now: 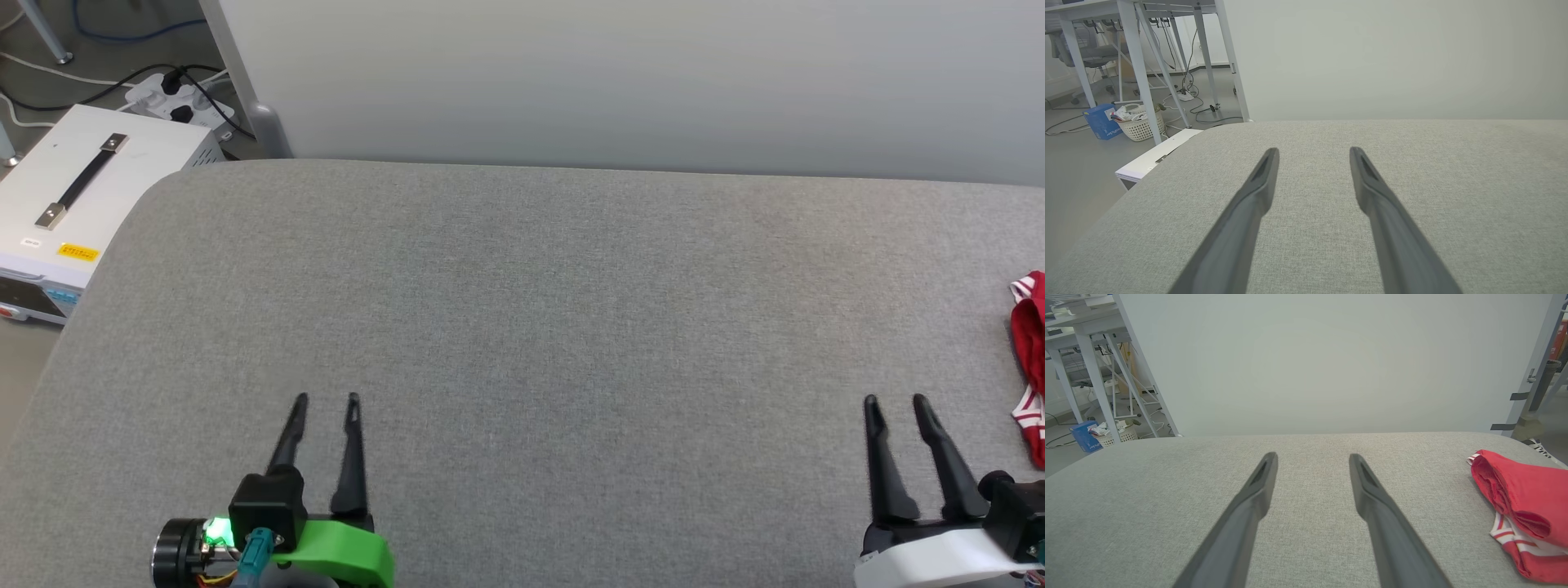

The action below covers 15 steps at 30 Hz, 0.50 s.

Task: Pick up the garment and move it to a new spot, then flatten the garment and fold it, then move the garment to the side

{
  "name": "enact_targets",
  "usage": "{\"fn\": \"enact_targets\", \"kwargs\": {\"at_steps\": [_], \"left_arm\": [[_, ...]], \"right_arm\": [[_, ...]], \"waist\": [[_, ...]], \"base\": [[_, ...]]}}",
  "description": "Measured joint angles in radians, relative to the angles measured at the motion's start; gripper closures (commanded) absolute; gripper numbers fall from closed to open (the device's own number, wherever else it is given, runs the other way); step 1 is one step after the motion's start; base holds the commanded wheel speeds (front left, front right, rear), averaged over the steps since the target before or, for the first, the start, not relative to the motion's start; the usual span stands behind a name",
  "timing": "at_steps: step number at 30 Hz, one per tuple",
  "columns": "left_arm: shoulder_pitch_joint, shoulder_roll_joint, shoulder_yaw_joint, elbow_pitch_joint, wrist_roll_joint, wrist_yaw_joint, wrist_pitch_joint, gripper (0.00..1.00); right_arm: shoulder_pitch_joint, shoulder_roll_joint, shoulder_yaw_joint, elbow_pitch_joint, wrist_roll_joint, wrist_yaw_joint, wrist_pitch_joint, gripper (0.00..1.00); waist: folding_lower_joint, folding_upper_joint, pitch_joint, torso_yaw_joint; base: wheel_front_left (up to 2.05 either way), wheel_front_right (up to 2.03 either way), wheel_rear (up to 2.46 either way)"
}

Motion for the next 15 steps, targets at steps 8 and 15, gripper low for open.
{"fn": "enact_targets", "kwargs": {"at_steps": [8,15], "left_arm": [[0.000,0.000,0.000,-0.001,0.000,0.000,0.009,1.00],[0.000,-0.001,0.006,-0.004,0.001,0.000,0.019,1.00]], "right_arm": [[0.000,0.000,0.001,0.001,0.000,0.000,0.008,1.00],[-0.002,0.001,0.003,0.001,-0.009,0.000,0.021,1.00]], "waist": [[0.0000,0.0000,-0.001,-0.003],[0.0000,0.0000,-0.003,-0.006]], "base": [[0.00,0.00,0.00],[0.00,0.00,0.00]]}}
